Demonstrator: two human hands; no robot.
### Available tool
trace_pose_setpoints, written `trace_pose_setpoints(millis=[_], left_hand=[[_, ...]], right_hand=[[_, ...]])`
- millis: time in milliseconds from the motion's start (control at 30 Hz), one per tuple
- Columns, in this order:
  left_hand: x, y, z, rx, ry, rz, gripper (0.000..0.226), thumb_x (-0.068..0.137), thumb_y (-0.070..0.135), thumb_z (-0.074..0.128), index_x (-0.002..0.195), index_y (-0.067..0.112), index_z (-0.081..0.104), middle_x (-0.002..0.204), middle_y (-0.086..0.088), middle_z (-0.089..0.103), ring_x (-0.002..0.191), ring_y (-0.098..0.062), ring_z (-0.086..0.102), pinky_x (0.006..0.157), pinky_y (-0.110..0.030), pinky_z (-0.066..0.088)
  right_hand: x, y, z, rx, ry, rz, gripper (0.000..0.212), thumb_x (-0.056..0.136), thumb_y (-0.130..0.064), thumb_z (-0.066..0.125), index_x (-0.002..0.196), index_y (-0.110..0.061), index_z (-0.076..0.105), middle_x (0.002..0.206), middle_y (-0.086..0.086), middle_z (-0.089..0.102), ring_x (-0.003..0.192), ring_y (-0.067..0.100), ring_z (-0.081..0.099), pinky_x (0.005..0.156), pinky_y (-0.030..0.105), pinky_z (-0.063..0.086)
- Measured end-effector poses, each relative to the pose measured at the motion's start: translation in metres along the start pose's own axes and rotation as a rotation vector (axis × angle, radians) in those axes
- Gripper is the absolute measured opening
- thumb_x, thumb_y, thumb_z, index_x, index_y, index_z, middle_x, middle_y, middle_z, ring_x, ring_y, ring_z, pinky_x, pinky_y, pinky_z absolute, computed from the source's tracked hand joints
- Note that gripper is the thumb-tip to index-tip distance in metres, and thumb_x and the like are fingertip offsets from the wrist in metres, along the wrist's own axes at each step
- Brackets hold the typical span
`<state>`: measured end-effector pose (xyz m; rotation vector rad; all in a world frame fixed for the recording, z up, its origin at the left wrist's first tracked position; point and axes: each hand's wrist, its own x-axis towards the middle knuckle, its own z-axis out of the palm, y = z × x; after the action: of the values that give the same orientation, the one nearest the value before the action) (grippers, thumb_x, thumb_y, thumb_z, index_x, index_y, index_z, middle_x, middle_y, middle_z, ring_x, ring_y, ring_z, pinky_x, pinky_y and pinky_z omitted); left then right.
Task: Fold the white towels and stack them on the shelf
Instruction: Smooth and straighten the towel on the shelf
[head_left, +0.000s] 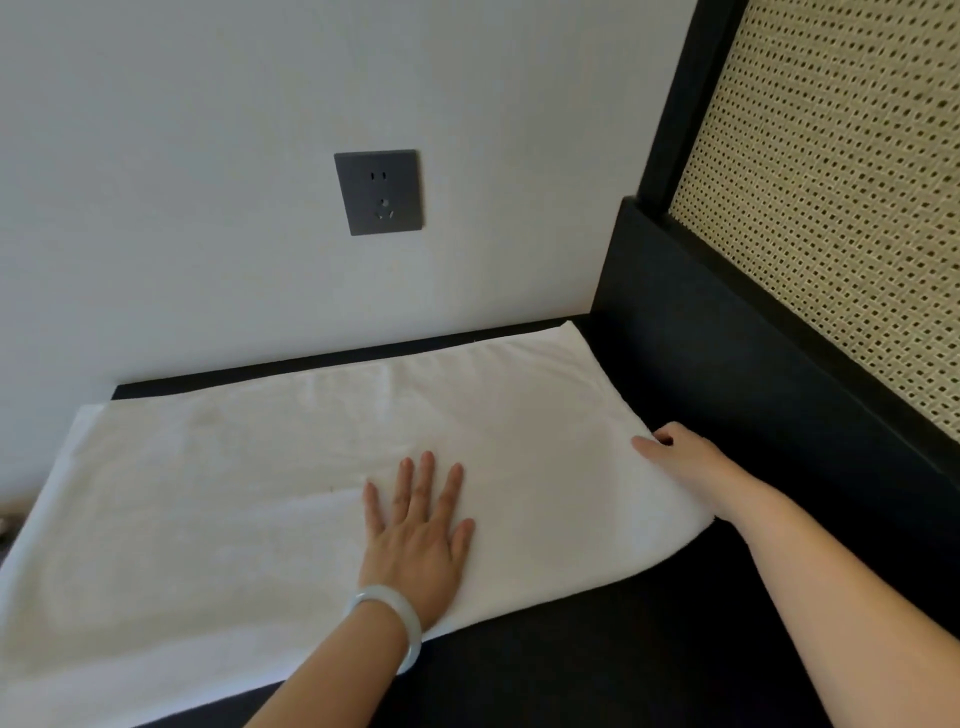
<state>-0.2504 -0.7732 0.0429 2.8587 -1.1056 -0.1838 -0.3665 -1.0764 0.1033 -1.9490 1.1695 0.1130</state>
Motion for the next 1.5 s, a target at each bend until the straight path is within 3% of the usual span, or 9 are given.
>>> trace_pose_setpoints(millis=[233,333,500,633,767,1000,1167,1300,1500], left_hand=[[0.0,0.0,0.0,-0.012,-0.016,-0.008,0.065,0.09,0.058,-0.009,0.149,0.037,-0.024,0.154,0.005,-0.035,0.143,-0.022,-0.032,0.115,-0.056,-0.019],[0.004,-0.005,-0.007,-0.135,-0.049,-0.005,0.06,0.1,0.054,0.014,0.153,0.039,-0.009,0.157,0.009,-0.026,0.146,-0.016,-0.026,0.117,-0.05,-0.019],[-0.001,-0.037,-0.046,-1.352,0.14,-0.36,0.031,0.1,0.017,0.053,0.127,0.029,0.06,0.139,0.01,0.052,0.135,-0.013,0.044,0.108,-0.027,0.034],[-0.01,-0.067,-0.059,-1.837,0.118,-0.609,0.026,0.1,0.02,0.052,0.118,0.005,0.065,0.107,-0.012,0.07,0.093,-0.027,0.067,0.077,-0.037,0.055],[-0.017,-0.077,-0.062,-1.681,-0.042,-0.63,0.038,0.099,0.031,0.053,0.124,0.002,0.058,0.112,-0.02,0.067,0.103,-0.038,0.065,0.098,-0.051,0.05],[-0.019,-0.066,-0.059,-1.33,-0.008,-0.602,0.04,0.084,0.017,0.07,0.118,0.022,0.051,0.103,-0.001,0.068,0.091,-0.018,0.068,0.083,-0.038,0.058],[-0.021,-0.06,-0.058,-1.139,0.04,-0.402,0.055,0.083,0.015,0.063,0.133,0.033,0.049,0.113,0.015,0.066,0.102,-0.004,0.062,0.086,-0.023,0.051],[-0.018,-0.072,-0.063,-1.102,0.007,-0.301,0.058,0.084,0.021,0.064,0.136,0.038,0.043,0.105,0.017,0.065,0.093,-0.002,0.062,0.075,-0.016,0.049],[-0.017,-0.102,-0.06,-1.054,-0.117,-0.418,0.037,0.085,0.026,0.069,0.114,0.022,0.048,0.103,0.005,0.063,0.086,-0.011,0.061,0.064,-0.018,0.047]], right_hand=[[-0.013,-0.027,-0.018,0.314,-0.236,0.029,0.036,0.086,-0.034,0.074,0.117,-0.016,0.07,0.104,0.006,0.076,0.1,0.028,0.071,0.091,0.044,0.054],[-0.032,-0.068,-0.005,0.235,-0.375,-0.134,0.03,0.089,-0.024,0.072,0.118,-0.032,0.066,0.099,0.0,0.077,0.086,0.017,0.073,0.07,0.032,0.057],[-0.071,-0.142,0.068,0.063,-0.398,-0.45,0.051,0.089,-0.003,0.057,0.136,-0.024,0.054,0.072,0.005,0.074,0.056,0.012,0.067,0.049,0.02,0.048],[-0.102,-0.154,0.158,-0.097,-0.511,-0.618,0.066,0.095,-0.014,0.054,0.153,-0.033,0.029,0.086,-0.003,0.073,0.067,0.009,0.069,0.063,0.021,0.054],[-0.101,-0.146,0.186,-0.182,-0.515,-0.543,0.04,0.101,-0.026,0.051,0.14,-0.035,0.048,0.087,-0.004,0.071,0.068,0.005,0.067,0.063,0.015,0.051],[-0.058,-0.212,0.193,-0.316,-0.12,-0.646,0.016,0.102,-0.024,0.045,0.11,-0.014,0.055,0.105,0.001,0.057,0.097,0.021,0.058,0.081,0.031,0.05],[-0.043,-0.246,0.242,-0.72,-0.11,-0.509,0.068,0.095,-0.044,0.055,0.144,-0.005,0.028,0.138,0.014,0.039,0.123,0.033,0.049,0.094,0.039,0.044],[-0.022,-0.25,0.23,-0.464,-0.035,-0.441,0.06,0.091,-0.01,0.053,0.145,-0.006,0.026,0.128,0.016,0.052,0.106,0.033,0.058,0.074,0.033,0.044],[-0.027,-0.251,0.232,-0.142,-0.091,-0.662,0.042,0.102,-0.034,0.045,0.139,-0.015,0.043,0.107,0.005,0.061,0.094,0.023,0.061,0.071,0.032,0.046]])
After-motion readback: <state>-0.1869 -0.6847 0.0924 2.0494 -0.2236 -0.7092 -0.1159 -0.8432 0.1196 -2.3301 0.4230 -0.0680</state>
